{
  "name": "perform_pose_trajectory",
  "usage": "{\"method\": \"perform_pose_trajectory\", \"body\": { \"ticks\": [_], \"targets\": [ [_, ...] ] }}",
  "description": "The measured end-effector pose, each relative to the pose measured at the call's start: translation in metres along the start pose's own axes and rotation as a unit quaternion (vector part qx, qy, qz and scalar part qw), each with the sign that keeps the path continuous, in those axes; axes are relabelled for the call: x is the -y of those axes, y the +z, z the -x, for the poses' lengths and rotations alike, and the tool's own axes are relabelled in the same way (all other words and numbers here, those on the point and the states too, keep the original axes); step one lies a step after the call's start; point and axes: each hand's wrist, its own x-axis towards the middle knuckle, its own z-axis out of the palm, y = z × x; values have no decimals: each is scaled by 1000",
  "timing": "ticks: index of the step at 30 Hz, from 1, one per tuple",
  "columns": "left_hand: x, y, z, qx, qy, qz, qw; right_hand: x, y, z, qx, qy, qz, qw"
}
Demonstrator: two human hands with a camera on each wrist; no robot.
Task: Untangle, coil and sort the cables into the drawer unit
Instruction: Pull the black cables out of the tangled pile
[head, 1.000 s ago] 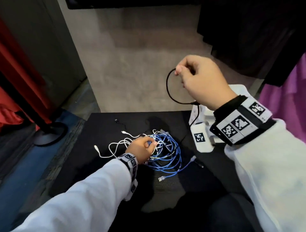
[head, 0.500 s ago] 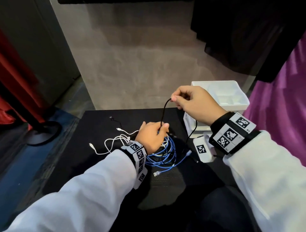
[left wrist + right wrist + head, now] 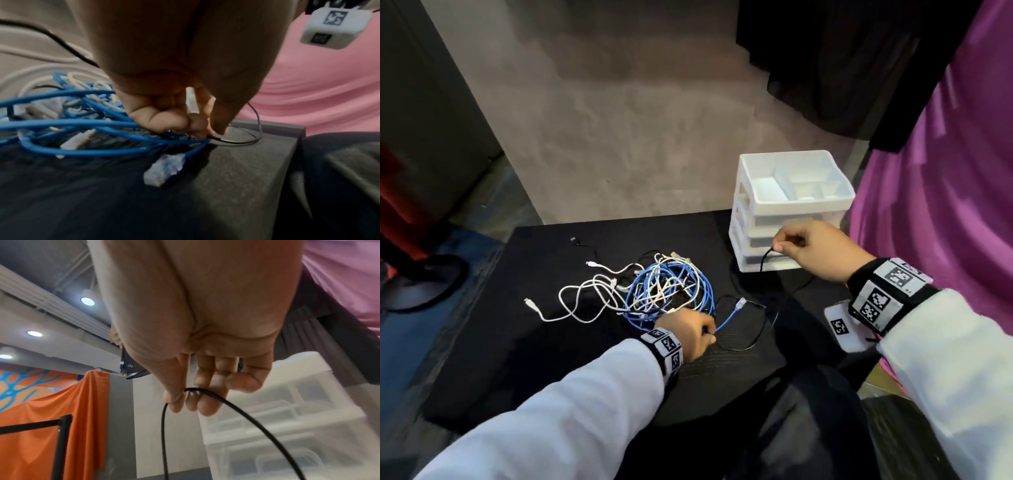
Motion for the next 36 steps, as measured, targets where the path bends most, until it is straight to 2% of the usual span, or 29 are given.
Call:
{"method": "perform_pose_trajectory", "body": {
  "ticks": [2,5,8,11,14,17,20,22,24,27,30,33,36],
  "targets": [
    [-5,2,-5,2,-20,19,1000,-11,2,5,-7,9,-6,1000],
    [-16,3,-14,-1,-40,-3,999,-23,4,10,-11,25,-16,1000],
    [-26,6,-26,-21,-88,-17,996,-36,7,10,-9,36,-11,999],
    [-30,10,-33,-24,-161,34,986,-49,11,9,-11,50,-23,998],
    [-24,16,-37,-26,-179,123,976,-64,17,11,-13,61,-30,998],
    [-18,20,-40,-118,-148,209,959,-78,22,15,-20,75,-41,996],
    [-30,11,-43,-206,-56,302,929,-86,21,16,-53,87,-67,993],
    [-48,2,-50,-214,-20,370,904,-91,19,11,-81,96,-97,987],
    [-65,-2,-63,-182,-23,404,896,-93,14,6,-101,92,-110,985],
    [-91,-5,-76,-104,-47,393,912,-93,4,2,-108,85,-87,987],
    [-97,-5,-88,-40,-71,311,947,-98,7,3,-72,117,-17,990],
    [-85,-3,-92,-46,-87,264,959,-119,23,7,-35,157,34,986],
    [-71,3,-85,-59,-81,227,969,-139,41,12,-38,199,39,979]
  ]
}}
